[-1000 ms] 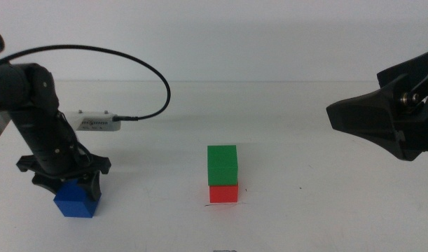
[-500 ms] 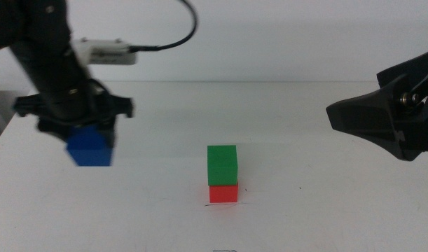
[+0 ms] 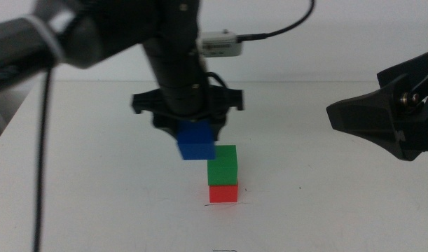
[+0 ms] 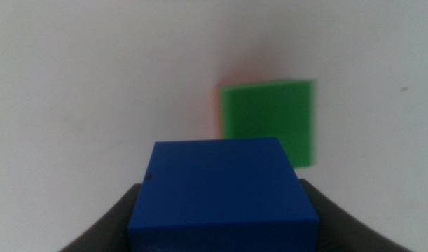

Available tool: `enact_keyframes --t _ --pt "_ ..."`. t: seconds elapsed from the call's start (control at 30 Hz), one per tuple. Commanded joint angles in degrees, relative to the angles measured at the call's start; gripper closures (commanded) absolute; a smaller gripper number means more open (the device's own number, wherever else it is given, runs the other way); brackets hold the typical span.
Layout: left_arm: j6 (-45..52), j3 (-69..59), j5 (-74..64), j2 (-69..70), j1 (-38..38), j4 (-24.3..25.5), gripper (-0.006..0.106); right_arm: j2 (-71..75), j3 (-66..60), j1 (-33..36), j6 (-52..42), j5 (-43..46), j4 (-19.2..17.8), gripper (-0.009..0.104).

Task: Stack red cubes first, then green, then blue cubes in a specific spot.

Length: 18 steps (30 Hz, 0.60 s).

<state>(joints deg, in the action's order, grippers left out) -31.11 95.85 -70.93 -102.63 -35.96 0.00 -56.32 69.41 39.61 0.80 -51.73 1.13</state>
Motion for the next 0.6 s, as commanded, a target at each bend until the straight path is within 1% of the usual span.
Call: enact_keyframes --t 0.0,0.2,0.57 --pt "-2.2 4.9 -4.4 0.4 -1.6 0.0 0.102 0.8 1.6 -0.5 -0.8 3.4 -0.6 0.012" --pt "-3.2 10.2 -4.4 -3.8 -2.3 0.0 0.102 0.8 1.6 -0.5 -0.8 3.4 -0.6 0.012" --pt "-4.6 10.7 -4.4 -5.7 -2.3 -0.7 0.102 0.8 1.6 -0.5 -0.8 3.4 -0.6 0.012"
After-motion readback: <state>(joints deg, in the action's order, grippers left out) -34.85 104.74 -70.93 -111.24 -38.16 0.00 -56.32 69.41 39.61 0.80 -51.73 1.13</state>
